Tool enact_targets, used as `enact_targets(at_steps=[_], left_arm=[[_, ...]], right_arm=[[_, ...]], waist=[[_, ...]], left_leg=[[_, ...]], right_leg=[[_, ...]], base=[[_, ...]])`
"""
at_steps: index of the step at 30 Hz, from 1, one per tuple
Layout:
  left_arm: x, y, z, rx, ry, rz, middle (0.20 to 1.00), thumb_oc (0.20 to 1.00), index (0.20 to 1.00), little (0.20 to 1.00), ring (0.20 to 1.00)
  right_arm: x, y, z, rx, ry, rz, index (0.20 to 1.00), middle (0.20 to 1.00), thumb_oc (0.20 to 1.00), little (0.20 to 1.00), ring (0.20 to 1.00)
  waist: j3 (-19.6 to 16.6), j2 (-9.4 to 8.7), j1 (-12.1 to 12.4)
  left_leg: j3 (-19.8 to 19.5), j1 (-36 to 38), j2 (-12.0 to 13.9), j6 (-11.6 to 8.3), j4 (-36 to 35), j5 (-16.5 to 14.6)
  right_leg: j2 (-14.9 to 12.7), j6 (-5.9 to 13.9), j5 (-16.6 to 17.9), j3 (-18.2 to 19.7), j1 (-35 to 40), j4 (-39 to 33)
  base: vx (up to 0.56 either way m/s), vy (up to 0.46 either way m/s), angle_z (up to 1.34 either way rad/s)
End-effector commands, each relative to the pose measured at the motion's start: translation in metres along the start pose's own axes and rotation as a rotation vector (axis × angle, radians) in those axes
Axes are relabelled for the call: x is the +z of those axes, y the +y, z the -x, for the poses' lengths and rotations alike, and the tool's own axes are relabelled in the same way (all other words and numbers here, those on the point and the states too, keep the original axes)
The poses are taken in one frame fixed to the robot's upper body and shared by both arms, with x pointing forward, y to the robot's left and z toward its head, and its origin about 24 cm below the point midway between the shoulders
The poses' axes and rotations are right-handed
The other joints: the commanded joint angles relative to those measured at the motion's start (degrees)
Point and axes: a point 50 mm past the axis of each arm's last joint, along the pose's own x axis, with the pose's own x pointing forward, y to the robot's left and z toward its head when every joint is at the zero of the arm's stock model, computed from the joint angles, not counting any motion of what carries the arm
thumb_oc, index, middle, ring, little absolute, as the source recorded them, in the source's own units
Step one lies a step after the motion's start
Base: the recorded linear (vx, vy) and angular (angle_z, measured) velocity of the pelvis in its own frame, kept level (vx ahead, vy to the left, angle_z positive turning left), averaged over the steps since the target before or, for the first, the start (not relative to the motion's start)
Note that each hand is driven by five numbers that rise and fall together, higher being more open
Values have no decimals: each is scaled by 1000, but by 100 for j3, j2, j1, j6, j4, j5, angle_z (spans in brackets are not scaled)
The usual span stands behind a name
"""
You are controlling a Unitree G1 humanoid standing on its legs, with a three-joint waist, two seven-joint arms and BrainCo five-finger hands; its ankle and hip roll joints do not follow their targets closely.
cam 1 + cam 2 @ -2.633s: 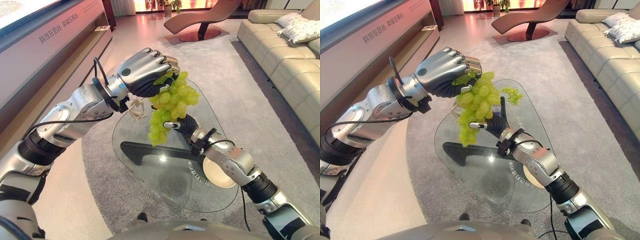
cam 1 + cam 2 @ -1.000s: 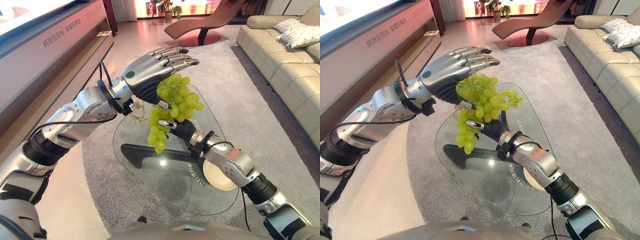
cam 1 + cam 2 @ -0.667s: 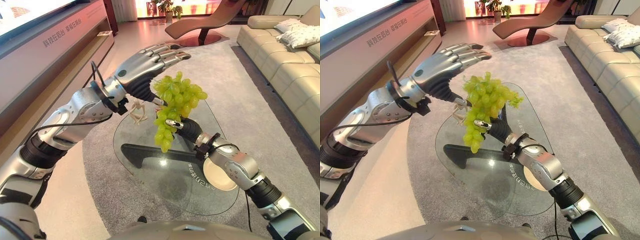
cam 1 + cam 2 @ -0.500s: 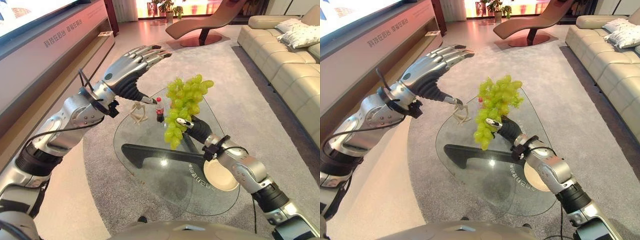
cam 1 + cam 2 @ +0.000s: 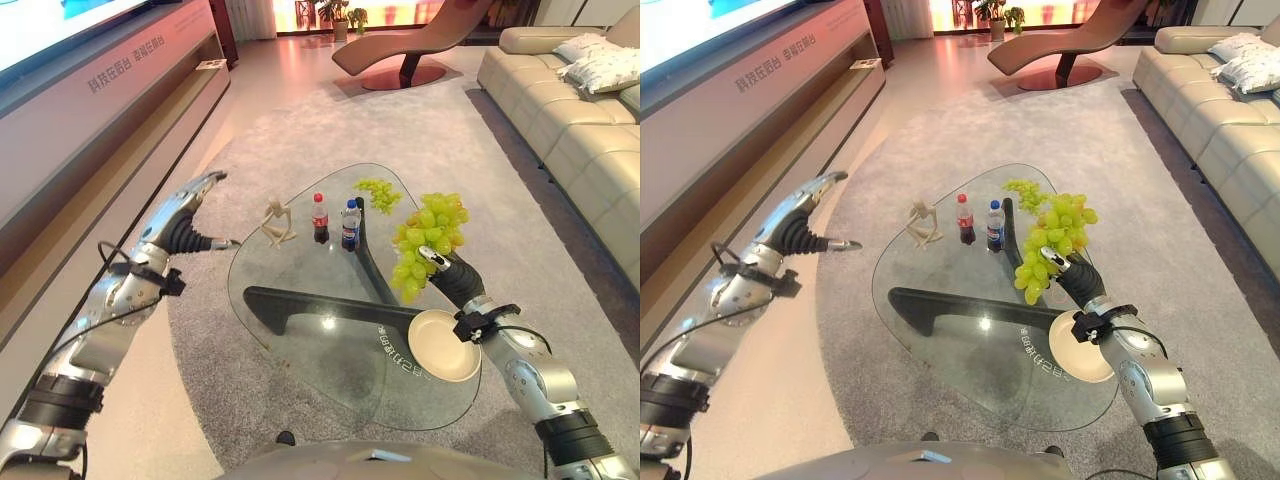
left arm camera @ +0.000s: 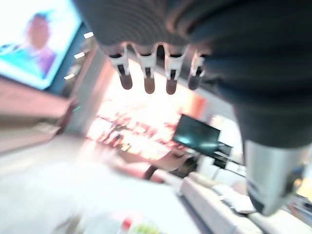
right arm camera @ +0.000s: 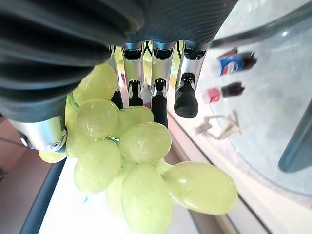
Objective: Pick up fruits into the plate
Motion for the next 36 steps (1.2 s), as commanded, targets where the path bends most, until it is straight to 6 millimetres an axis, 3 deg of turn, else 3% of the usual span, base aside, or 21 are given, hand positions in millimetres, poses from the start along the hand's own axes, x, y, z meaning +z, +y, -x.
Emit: enact_targets(at_steps=[1,6,7,10,12,15,21,26,30,36], left_arm=[[-22,16,0,70,117,61,1000,1000,1000,1000,1000],[-65,-27,28,-13,372,187,1000,1000,1000,1000,1000],[-79,-46,40,-48,460,226,1000,1000,1000,1000,1000],[-95,-79,56,-104,592,260,1000,1000,1000,1000,1000],[-101,-105,61,-128,665,292,1000,1000,1000,1000,1000],[-101,-121,59,-149,713,301,1000,1000,1000,1000,1000],[-104,-133,56,-153,766,327,1000,1000,1000,1000,1000],[-95,-136,40,-184,714,291,1000,1000,1000,1000,1000],[-83,-135,24,-186,644,286,1000,1000,1000,1000,1000],[-69,-134,8,-183,568,290,1000,1000,1000,1000,1000]], right_arm=[[45,-2,-9,-15,-270,49,200,200,200,200,200],[39,-17,-3,-114,-257,65,200,200,200,200,200],[39,-24,-3,-155,-253,83,200,200,200,200,200],[42,-34,-5,-229,-253,138,200,200,200,200,200],[54,-42,-14,-280,-271,213,200,200,200,200,200],[69,-53,-23,-353,-273,313,200,200,200,200,200],[101,-70,-36,-486,-294,488,200,200,200,200,200],[133,-84,-46,-589,-298,581,200,200,200,200,200],[148,-91,-52,-645,-282,613,200,200,200,200,200],[154,-100,-58,-716,-228,652,200,200,200,200,200]], waist=[[273,-279,-4],[446,-286,-9],[543,-289,-16],[768,-289,-39],[1111,-292,-98],[1463,-265,-135],[2099,-213,-167],[2545,-112,-180],[2559,-20,-162],[2559,108,-107]], left_leg=[[582,483,-119,124,43,-709],[586,428,-115,124,43,-700],[588,370,-110,121,43,-684],[563,176,-97,126,99,-659],[544,-51,-84,131,155,-616],[524,-312,-82,133,256,-579],[403,-873,-109,127,448,-485],[250,-1343,-177,126,580,-391],[141,-1913,-292,173,766,-372],[99,-2473,-418,230,1010,-389]], right_leg=[[-95,65,-304,54,167,49],[-91,77,-272,89,84,49],[-90,84,-246,113,8,49],[-73,81,-212,180,-229,118],[-40,68,-175,276,-511,199],[11,38,-141,395,-788,290],[90,-41,-110,501,-1350,539],[150,-118,-143,511,-1922,889],[167,-166,-185,473,-2544,1194],[120,-194,-201,439,-3121,1444]], base=[[0,0,0],[-9,-43,-2],[-77,-67,-3],[-144,-87,-3],[-230,-102,-8],[-133,-74,-4],[-131,-79,-14],[-74,-43,-6],[-53,-6,-10],[-15,7,-3]])
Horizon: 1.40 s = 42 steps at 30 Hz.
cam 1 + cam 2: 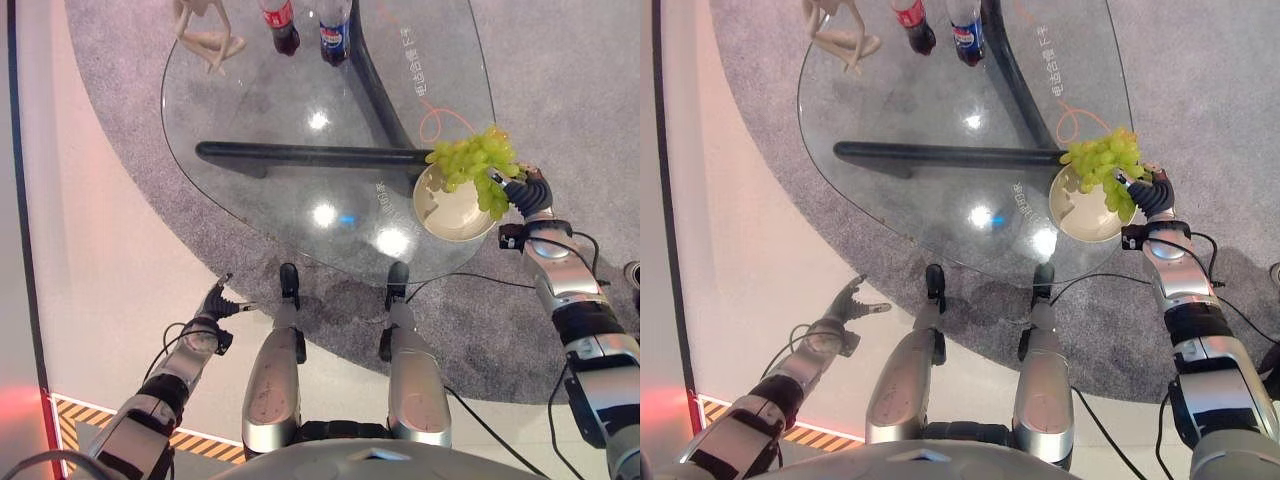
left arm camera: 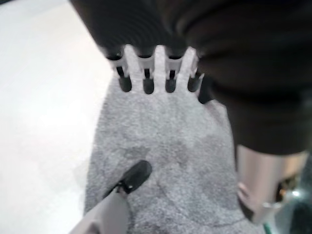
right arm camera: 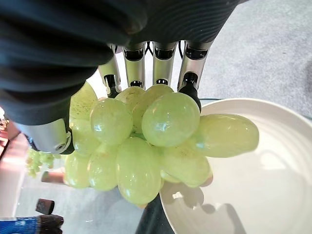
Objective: Pick up fruits into the plate
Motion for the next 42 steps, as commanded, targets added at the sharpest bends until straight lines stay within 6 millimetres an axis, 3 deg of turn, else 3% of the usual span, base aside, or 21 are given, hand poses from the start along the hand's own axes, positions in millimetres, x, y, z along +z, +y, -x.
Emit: enact_targets(at_steps=[1,7,12,21,30,42], left_arm=[[-4,0,3,11,0,-4,1000,1000,1000,1000,1000],[19,2,-2,8,-76,8,1000,1000,1000,1000,1000],[26,0,-3,4,-103,22,1000,1000,1000,1000,1000],[34,-4,-4,6,-129,22,1000,1000,1000,1000,1000],[37,-2,-6,24,-136,36,1000,1000,1000,1000,1000],[39,0,-9,38,-130,48,1000,1000,1000,1000,1000]], right_arm=[[26,-29,-10,-101,-77,79,200,200,200,200,200],[36,-24,-23,-128,-51,117,200,200,200,200,200],[38,-13,-29,-117,-9,148,200,200,200,200,200],[16,-8,-28,-190,78,181,200,200,200,200,200],[-4,-7,-21,-223,143,190,200,200,200,200,200],[-35,-23,-11,-394,303,315,200,200,200,200,200]], waist=[[-101,14,60],[-101,183,166],[-101,277,232],[-101,340,324],[-101,283,246],[-101,255,226]], left_leg=[[-186,-436,-418,251,919,-815],[-193,-914,-529,301,1040,-783],[-193,-1136,-610,328,1108,-752],[-180,-1288,-689,408,1182,-762],[-103,-1268,-700,433,1226,-802],[-49,-1285,-724,471,1202,-801]], right_leg=[[88,-105,-680,-6,-721,1313],[43,-99,-662,-16,-1219,1451],[10,-110,-652,-9,-1467,1538],[-13,-103,-651,-34,-1659,1662],[19,-79,-587,20,-1646,1606],[50,-43,-481,88,-1680,1522]], base=[[-33,10,-5],[-35,17,-2],[-24,41,0],[-31,7,3],[-60,19,1],[-61,23,-3]])
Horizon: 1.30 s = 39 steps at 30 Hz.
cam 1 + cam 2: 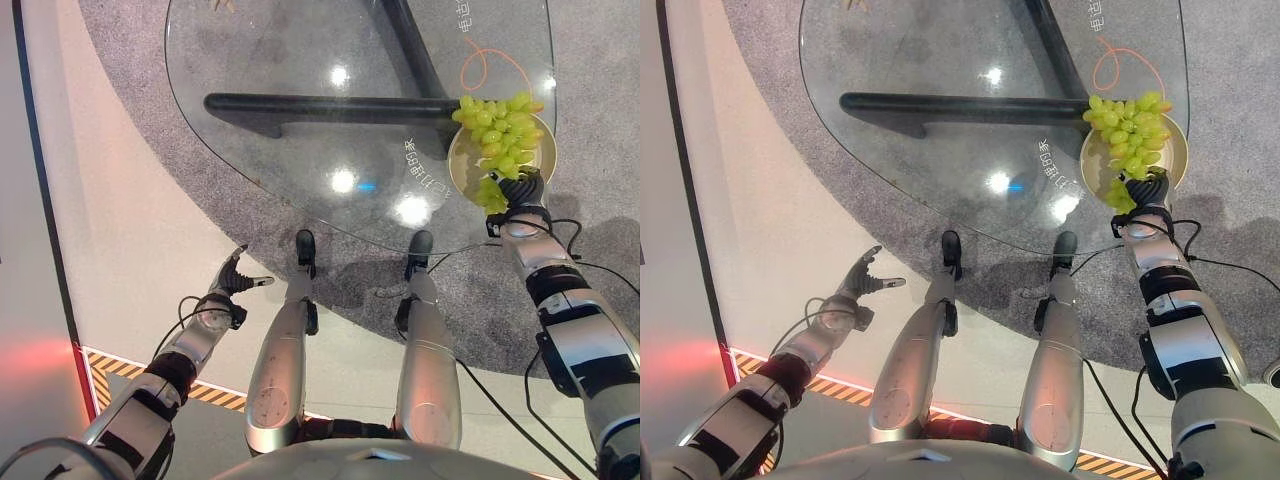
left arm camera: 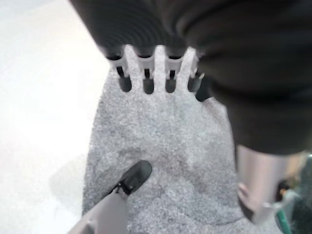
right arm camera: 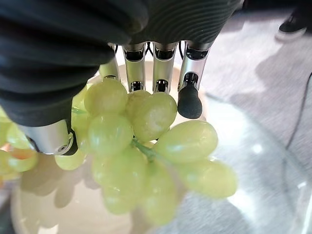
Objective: Pick up fruits into the plate
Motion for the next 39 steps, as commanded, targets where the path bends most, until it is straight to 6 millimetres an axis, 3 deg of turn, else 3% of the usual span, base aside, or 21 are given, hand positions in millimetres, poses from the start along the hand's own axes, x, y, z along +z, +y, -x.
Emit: enact_targets(at_steps=[1,4,5,6,25,31,36,39], left_arm=[[-3,1,-1,23,9,19,1000,1000,1000,1000,1000],[-3,0,-1,25,9,25,1000,1000,1000,1000,1000],[-3,0,-1,24,9,27,1000,1000,1000,1000,1000],[-4,-2,0,21,11,27,1000,1000,1000,1000,1000],[-3,-6,1,13,17,47,1000,1000,1000,1000,1000],[-14,-8,5,-10,50,96,1000,1000,1000,1000,1000],[-33,-13,12,-71,150,284,1000,1000,1000,1000,1000],[-54,-21,21,-125,251,379,1000,1000,1000,1000,1000]], right_arm=[[-16,-25,-6,-142,54,87,200,200,200,200,200],[-16,-28,-6,-187,77,106,200,200,200,200,200],[-17,-28,-6,-195,87,110,573,573,573,573,573],[-19,-27,-5,-204,95,112,1000,1000,1000,1000,1000],[1,-23,-2,-251,1,19,1000,1000,1000,1000,1000],[-2,-6,12,-181,-43,-58,1000,1000,1000,1000,1000],[-29,28,38,26,5,-167,1000,1000,1000,1000,1000],[-76,58,72,251,131,-315,1000,1000,1000,1000,1000]], waist=[[-165,105,-18],[-165,112,-19],[-165,112,-20],[-165,117,-9],[-165,45,-75],[-165,-72,-157],[-165,-204,-232],[-273,-316,-255]], left_leg=[[-122,-186,-406,255,769,-963],[-113,-232,-416,261,755,-946],[-107,-235,-419,261,749,-947],[-108,-194,-416,262,741,-977],[-26,-1,-373,226,622,-952],[43,367,-275,163,427,-954],[189,1020,-125,69,67,-912],[279,1547,-35,8,-157,-876]], right_leg=[[405,-121,-373,-231,-217,504],[408,-114,-337,-228,-270,482],[405,-110,-328,-229,-272,466],[407,-106,-355,-231,-238,469],[432,-135,-328,-243,-58,361],[483,-157,-355,-236,284,246],[498,-145,-393,-273,908,35],[490,-136,-415,-315,1471,-158]], base=[[-46,9,-1],[-46,25,-2],[-25,26,-5],[-22,13,-5],[-6,3,-2],[12,10,1],[52,18,2],[81,20,6]])
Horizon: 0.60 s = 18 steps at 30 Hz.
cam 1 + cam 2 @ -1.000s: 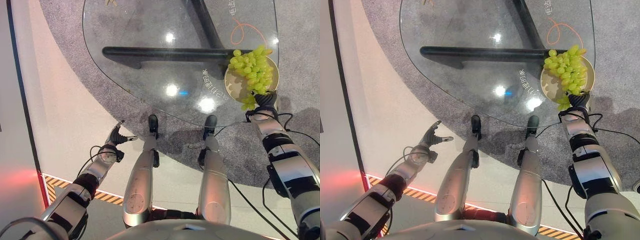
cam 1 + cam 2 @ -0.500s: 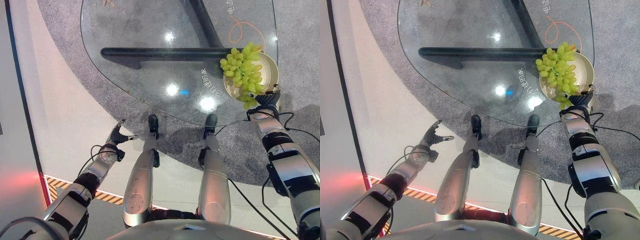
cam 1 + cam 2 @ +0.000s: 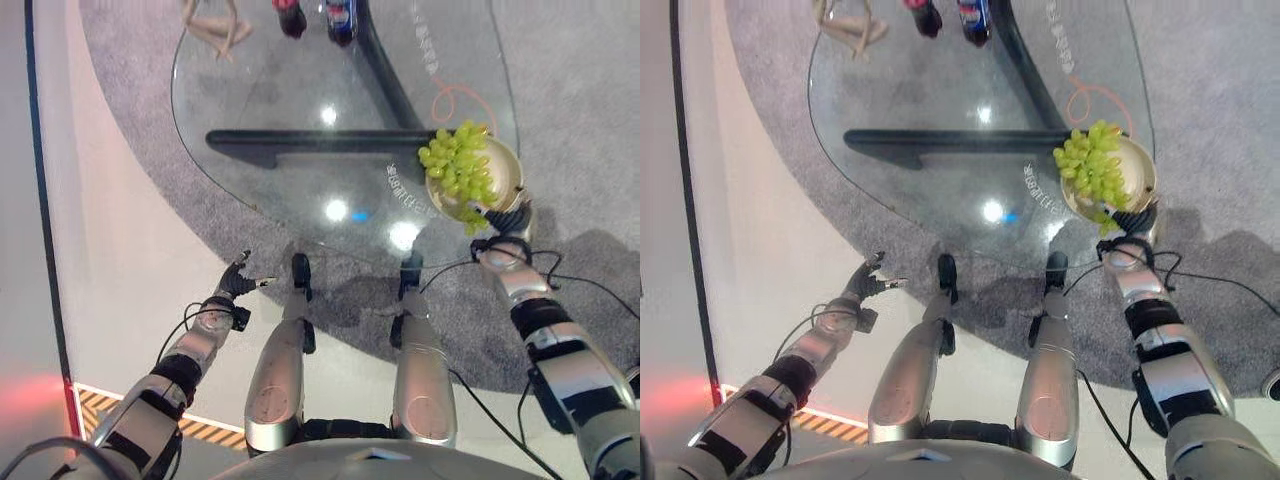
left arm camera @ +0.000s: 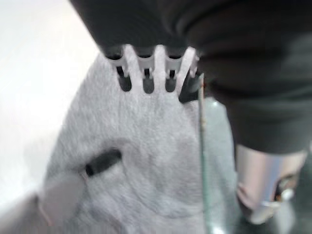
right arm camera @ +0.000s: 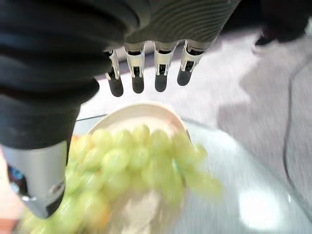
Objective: Pick up fruits into the plate
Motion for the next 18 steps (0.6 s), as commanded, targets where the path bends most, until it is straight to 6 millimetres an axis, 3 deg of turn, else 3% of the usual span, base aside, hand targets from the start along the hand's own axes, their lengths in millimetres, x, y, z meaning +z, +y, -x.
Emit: enact_targets(at_steps=[1,3,5,8,10,11,18], left_arm=[[-38,3,10,-28,149,118,1000,1000,1000,1000,1000],[-49,2,15,-41,184,157,1000,1000,1000,1000,1000],[-70,-2,24,-43,257,181,1000,1000,1000,1000,1000],[-91,-5,35,-47,343,201,1000,1000,1000,1000,1000],[-97,-7,39,-49,369,200,1000,1000,1000,1000,1000],[-114,-13,50,-57,440,204,1000,1000,1000,1000,1000],[-150,-27,79,-91,628,259,1000,1000,1000,1000,1000]], right_arm=[[-39,10,20,183,87,-175,1000,1000,1000,1000,1000],[-62,15,32,231,161,-197,1000,1000,1000,1000,1000],[-108,25,59,357,312,-267,1000,1000,1000,1000,1000],[-142,32,85,468,455,-330,1000,1000,1000,1000,1000],[-151,32,93,487,493,-328,1000,1000,1000,1000,1000],[-173,34,114,548,591,-299,1000,1000,1000,1000,1000],[-219,23,160,565,828,-173,1000,1000,1000,1000,1000]], waist=[[-324,-245,-9],[-461,-281,4],[-753,-366,57],[-1039,-458,91],[-1126,-478,96],[-1386,-508,105],[-1987,-492,131]], left_leg=[[158,274,-207,63,272,-831],[179,406,-191,47,225,-831],[210,673,-171,37,180,-851],[213,926,-163,46,168,-887],[208,989,-163,47,167,-894],[200,1152,-167,70,150,-928],[175,1631,-212,149,101,-1073]], right_leg=[[289,-121,-492,-213,115,445],[280,-120,-501,-230,282,363],[253,-124,-517,-294,657,201],[231,-115,-521,-335,988,99],[229,-111,-523,-342,1064,83],[225,-107,-548,-345,1253,41],[207,-109,-675,-372,1772,-23]], base=[[84,18,18],[84,23,9],[157,22,6],[130,24,13],[128,39,3],[202,65,8],[156,59,3]])
